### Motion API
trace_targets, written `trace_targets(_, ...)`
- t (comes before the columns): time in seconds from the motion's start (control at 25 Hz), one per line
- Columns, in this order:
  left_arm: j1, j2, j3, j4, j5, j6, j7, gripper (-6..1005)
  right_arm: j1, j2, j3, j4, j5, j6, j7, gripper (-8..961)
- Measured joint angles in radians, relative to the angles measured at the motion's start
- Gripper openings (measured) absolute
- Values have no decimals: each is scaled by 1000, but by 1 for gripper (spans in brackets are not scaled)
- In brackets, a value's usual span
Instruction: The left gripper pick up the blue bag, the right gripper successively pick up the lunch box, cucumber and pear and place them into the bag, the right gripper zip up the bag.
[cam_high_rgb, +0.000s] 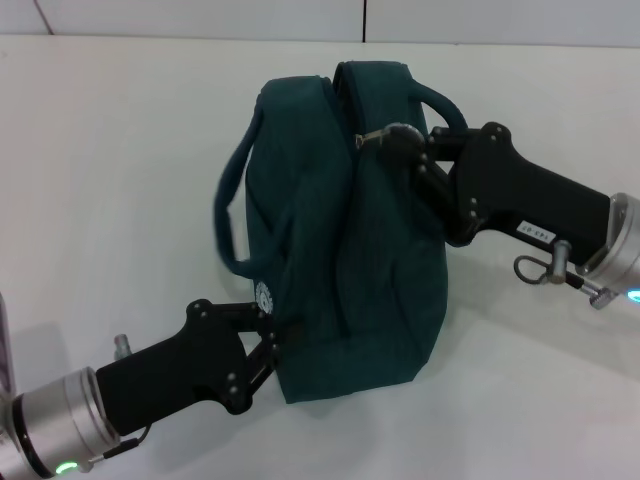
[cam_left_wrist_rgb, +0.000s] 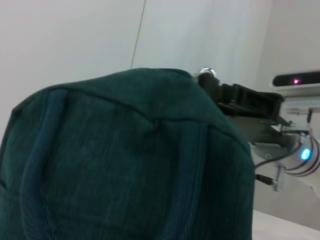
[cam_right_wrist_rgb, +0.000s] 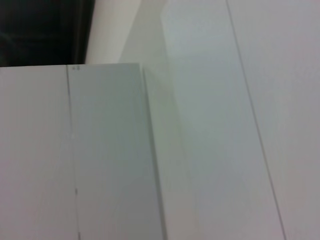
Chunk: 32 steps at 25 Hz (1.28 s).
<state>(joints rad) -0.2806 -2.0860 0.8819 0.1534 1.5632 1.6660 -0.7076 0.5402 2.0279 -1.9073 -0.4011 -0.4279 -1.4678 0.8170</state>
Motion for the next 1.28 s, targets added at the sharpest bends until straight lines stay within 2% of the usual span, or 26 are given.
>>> trace_targets(0.4, 12, 2, 4, 7, 1, -1, 0, 75, -8, 0, -3, 10, 60, 22, -35, 7)
trace_targets(0.8, 18, 6, -76, 32, -35, -2, 4, 74, -85, -8, -26, 15, 41, -132, -96, 7)
trace_targets(0.96, 3, 5, -91, 38, -37, -9, 5, 73, -97, -9, -31, 16, 41, -162, -96, 7)
trace_targets(1.28, -31, 0, -91, 38, -42, 7, 3, 92, -85, -7, -29, 61, 40, -123, -94, 7)
